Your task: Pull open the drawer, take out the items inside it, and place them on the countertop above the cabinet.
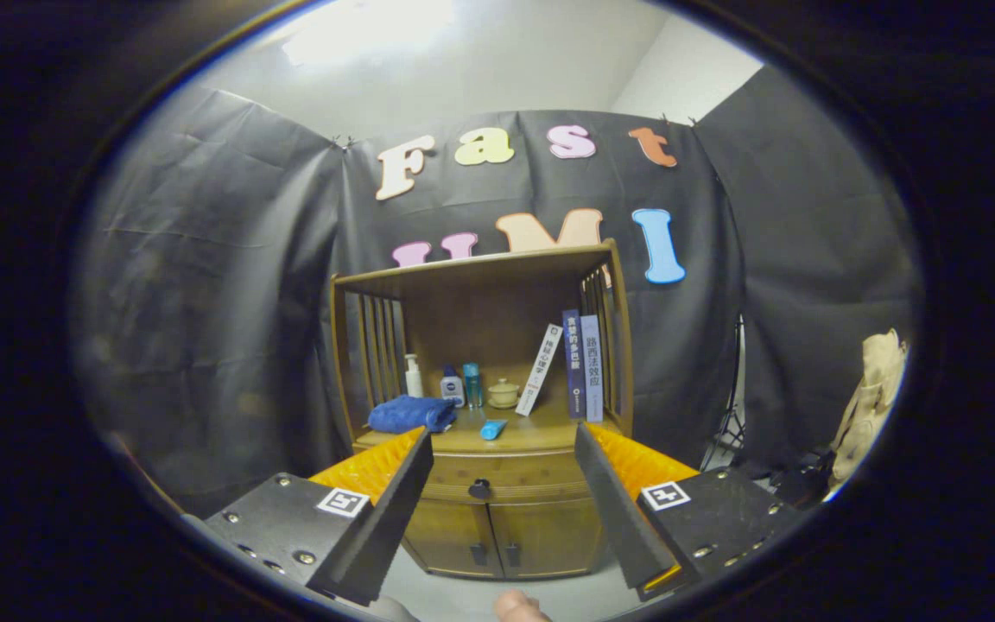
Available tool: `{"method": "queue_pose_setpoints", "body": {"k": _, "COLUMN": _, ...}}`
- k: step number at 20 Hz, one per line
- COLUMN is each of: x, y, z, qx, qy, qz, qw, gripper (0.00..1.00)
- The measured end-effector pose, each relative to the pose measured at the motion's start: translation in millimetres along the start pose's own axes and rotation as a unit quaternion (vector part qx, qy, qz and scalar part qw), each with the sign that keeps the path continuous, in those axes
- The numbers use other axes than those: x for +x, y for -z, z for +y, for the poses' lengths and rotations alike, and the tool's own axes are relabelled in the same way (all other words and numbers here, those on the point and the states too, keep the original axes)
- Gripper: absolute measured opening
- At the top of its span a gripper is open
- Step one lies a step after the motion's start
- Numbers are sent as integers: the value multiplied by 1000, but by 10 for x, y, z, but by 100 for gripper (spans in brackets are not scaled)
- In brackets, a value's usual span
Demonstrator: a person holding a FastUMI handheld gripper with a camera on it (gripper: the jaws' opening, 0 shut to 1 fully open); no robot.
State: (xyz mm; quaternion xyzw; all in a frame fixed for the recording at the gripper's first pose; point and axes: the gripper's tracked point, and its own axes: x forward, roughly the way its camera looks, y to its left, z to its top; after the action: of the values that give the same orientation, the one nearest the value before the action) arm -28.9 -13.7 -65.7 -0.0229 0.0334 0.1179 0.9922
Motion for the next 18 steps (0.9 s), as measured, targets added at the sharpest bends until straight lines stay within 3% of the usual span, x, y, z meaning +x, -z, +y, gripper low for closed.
{"method": "queue_pose_setpoints", "body": {"k": 18, "x": 3, "y": 5, "z": 255, "qx": -22, "qy": -14, "qz": -17, "qw": 1000, "gripper": 99}}
